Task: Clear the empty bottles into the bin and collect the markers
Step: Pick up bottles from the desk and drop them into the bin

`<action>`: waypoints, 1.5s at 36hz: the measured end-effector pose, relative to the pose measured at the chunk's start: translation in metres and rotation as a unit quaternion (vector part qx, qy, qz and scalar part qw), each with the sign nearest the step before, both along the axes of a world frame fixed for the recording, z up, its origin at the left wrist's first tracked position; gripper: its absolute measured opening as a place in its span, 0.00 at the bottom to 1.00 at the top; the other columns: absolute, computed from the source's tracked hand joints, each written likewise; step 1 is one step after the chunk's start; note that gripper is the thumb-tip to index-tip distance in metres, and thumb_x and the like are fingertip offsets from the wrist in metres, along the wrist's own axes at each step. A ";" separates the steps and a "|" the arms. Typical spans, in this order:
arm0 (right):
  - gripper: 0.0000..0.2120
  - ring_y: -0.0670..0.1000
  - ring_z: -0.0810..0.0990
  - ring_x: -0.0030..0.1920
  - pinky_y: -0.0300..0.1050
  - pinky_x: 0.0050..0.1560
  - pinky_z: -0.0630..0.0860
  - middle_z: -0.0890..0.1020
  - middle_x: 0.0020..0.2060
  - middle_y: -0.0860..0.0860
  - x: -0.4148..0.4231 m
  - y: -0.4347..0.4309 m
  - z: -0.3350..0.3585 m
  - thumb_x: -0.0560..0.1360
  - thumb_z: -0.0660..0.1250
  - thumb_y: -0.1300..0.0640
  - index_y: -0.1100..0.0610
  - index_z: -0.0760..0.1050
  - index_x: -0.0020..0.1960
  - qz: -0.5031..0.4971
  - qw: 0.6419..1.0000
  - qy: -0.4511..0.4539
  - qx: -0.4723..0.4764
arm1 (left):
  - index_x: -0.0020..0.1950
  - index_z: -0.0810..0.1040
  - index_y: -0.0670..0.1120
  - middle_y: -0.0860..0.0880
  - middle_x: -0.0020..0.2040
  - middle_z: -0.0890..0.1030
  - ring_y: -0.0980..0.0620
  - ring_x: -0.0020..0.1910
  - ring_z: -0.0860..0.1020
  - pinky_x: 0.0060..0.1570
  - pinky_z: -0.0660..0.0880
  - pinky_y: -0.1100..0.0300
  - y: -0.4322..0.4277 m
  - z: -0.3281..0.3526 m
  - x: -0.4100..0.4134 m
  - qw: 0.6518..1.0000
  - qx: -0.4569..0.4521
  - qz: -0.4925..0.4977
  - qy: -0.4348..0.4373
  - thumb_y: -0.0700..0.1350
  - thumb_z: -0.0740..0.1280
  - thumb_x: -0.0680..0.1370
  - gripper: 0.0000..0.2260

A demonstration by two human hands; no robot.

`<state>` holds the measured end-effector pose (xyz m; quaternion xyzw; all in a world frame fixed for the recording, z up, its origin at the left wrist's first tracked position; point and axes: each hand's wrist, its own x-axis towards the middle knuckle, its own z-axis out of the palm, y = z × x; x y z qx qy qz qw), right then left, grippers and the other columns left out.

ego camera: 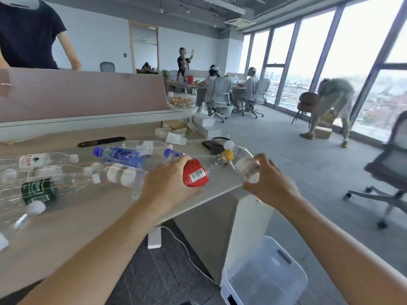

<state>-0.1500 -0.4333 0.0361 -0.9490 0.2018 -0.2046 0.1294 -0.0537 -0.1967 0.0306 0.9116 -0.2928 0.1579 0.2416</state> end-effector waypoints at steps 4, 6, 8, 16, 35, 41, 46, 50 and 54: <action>0.32 0.61 0.80 0.51 0.55 0.46 0.78 0.76 0.61 0.52 -0.044 -0.039 -0.013 0.67 0.73 0.42 0.47 0.60 0.64 -0.047 0.999 0.008 0.005 | 0.63 0.70 0.58 0.55 0.55 0.79 0.50 0.51 0.78 0.48 0.78 0.54 -0.050 -0.022 -0.019 0.998 -0.004 -0.069 0.014 0.69 0.74 0.61 0.35; 0.31 0.60 0.79 0.49 0.52 0.43 0.76 0.76 0.60 0.52 -0.066 -0.059 -0.024 0.68 0.73 0.43 0.48 0.60 0.64 -0.077 0.997 0.021 0.013 | 0.62 0.70 0.57 0.54 0.54 0.79 0.49 0.51 0.78 0.47 0.77 0.53 -0.076 -0.037 -0.028 0.995 0.005 -0.097 0.022 0.68 0.74 0.61 0.34; 0.30 0.58 0.76 0.46 0.49 0.40 0.72 0.75 0.58 0.52 -0.085 -0.078 -0.035 0.68 0.71 0.44 0.49 0.61 0.64 -0.107 0.993 0.035 0.022 | 0.62 0.69 0.57 0.55 0.53 0.79 0.50 0.50 0.78 0.44 0.74 0.55 -0.102 -0.052 -0.037 0.992 0.026 -0.118 0.038 0.68 0.73 0.62 0.33; 0.27 0.57 0.78 0.46 0.53 0.43 0.78 0.74 0.57 0.52 -0.122 -0.130 -0.079 0.70 0.70 0.45 0.50 0.61 0.62 -0.183 0.976 0.098 0.069 | 0.62 0.67 0.56 0.53 0.55 0.77 0.49 0.53 0.76 0.54 0.76 0.49 -0.182 -0.123 -0.046 0.974 0.100 -0.163 0.120 0.66 0.72 0.64 0.32; 0.24 0.57 0.76 0.47 0.50 0.43 0.72 0.73 0.55 0.53 -0.129 -0.176 -0.203 0.72 0.66 0.44 0.50 0.60 0.62 -0.250 0.941 0.168 0.157 | 0.62 0.68 0.51 0.49 0.58 0.76 0.45 0.56 0.76 0.56 0.75 0.48 -0.276 -0.276 -0.036 0.929 0.112 -0.151 0.320 0.66 0.74 0.61 0.36; 0.24 0.58 0.77 0.49 0.54 0.46 0.77 0.73 0.54 0.52 -0.118 -0.175 -0.220 0.72 0.66 0.42 0.49 0.60 0.61 -0.253 0.937 0.172 0.170 | 0.68 0.68 0.47 0.46 0.63 0.73 0.44 0.61 0.74 0.60 0.73 0.50 -0.291 -0.284 -0.032 0.934 0.045 -0.150 0.321 0.56 0.74 0.70 0.31; 0.27 0.60 0.77 0.52 0.55 0.50 0.76 0.72 0.56 0.54 -0.109 -0.168 -0.244 0.72 0.69 0.44 0.52 0.60 0.62 -0.252 0.917 0.204 0.232 | 0.61 0.76 0.47 0.48 0.57 0.79 0.46 0.56 0.77 0.56 0.75 0.51 -0.272 -0.292 -0.028 0.938 0.056 -0.163 0.300 0.53 0.72 0.72 0.19; 0.32 0.62 0.75 0.58 0.55 0.55 0.73 0.70 0.61 0.58 -0.091 -0.164 -0.262 0.72 0.71 0.44 0.57 0.59 0.66 -0.263 0.893 0.196 0.309 | 0.57 0.79 0.48 0.51 0.54 0.81 0.47 0.55 0.77 0.54 0.76 0.53 -0.245 -0.291 -0.031 0.946 0.059 -0.158 0.276 0.50 0.71 0.73 0.13; 0.38 0.63 0.73 0.62 0.58 0.62 0.71 0.69 0.65 0.60 -0.069 -0.157 -0.269 0.72 0.71 0.43 0.55 0.56 0.72 -0.247 0.897 0.154 0.332 | 0.56 0.79 0.49 0.52 0.53 0.81 0.49 0.55 0.76 0.53 0.75 0.54 -0.224 -0.279 -0.032 0.955 0.057 -0.154 0.246 0.48 0.69 0.74 0.11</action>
